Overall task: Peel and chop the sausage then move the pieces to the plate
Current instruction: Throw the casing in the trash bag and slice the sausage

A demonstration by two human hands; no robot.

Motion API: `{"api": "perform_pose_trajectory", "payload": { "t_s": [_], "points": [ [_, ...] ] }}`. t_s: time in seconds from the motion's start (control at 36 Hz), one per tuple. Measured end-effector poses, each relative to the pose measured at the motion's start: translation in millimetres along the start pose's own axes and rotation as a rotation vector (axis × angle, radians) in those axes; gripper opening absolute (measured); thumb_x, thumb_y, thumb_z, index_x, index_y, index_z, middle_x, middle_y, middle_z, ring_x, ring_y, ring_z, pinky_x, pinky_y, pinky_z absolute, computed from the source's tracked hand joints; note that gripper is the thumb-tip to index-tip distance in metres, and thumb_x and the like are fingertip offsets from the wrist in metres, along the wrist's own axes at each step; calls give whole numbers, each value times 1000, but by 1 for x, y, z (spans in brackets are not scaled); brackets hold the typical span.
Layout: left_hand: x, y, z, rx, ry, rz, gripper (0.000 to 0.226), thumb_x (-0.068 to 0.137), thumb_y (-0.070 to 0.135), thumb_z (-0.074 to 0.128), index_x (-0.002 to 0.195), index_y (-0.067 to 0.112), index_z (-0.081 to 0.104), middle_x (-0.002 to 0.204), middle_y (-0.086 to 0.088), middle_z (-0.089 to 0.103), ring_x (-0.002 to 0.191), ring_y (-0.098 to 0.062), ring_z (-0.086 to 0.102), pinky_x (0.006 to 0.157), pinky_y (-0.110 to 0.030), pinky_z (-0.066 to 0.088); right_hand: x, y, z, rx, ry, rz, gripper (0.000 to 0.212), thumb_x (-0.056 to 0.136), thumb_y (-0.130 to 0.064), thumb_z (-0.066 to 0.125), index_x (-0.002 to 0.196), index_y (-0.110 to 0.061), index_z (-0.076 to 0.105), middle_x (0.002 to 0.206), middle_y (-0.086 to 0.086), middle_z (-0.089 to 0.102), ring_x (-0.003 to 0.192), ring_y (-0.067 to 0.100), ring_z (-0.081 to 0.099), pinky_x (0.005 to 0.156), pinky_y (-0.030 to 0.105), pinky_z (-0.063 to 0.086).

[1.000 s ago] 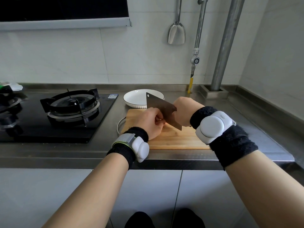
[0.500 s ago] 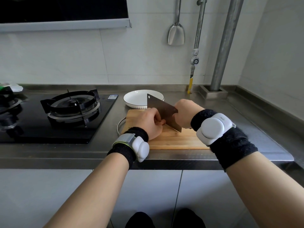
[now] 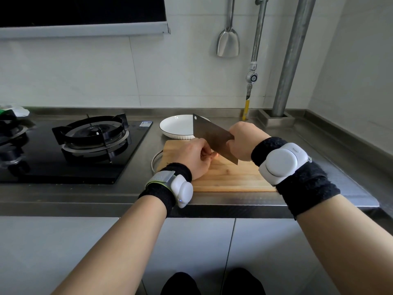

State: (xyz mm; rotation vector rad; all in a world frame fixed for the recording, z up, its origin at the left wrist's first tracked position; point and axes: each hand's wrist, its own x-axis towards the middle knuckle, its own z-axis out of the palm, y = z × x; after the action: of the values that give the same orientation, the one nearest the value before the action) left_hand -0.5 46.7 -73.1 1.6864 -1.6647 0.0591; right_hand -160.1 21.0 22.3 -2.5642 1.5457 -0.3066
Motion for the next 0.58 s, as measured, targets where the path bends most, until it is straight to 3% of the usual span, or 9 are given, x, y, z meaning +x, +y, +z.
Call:
{"api": "perform_pose_trajectory", "payload": {
  "t_s": [0.39,0.58],
  "points": [
    [1,-2,1,-14,-30,-10,14,80,16,65,82,28,58,86,7,60,78,-9,58,74,-27,52,-3,-6,-1,-20,11,-35,21,99,-21,51,108,-6,63,99,10,65,90,30,64,79,36,55],
    [1,-2,1,19,-24,4,16,82,22,67,81,32,55,85,9,58,77,-7,56,70,-23,48,-4,-6,0,-10,-11,-20,25,100,-20,51,114,-6,64,102,11,66,93,30,65,85,39,57]
  ]
}}
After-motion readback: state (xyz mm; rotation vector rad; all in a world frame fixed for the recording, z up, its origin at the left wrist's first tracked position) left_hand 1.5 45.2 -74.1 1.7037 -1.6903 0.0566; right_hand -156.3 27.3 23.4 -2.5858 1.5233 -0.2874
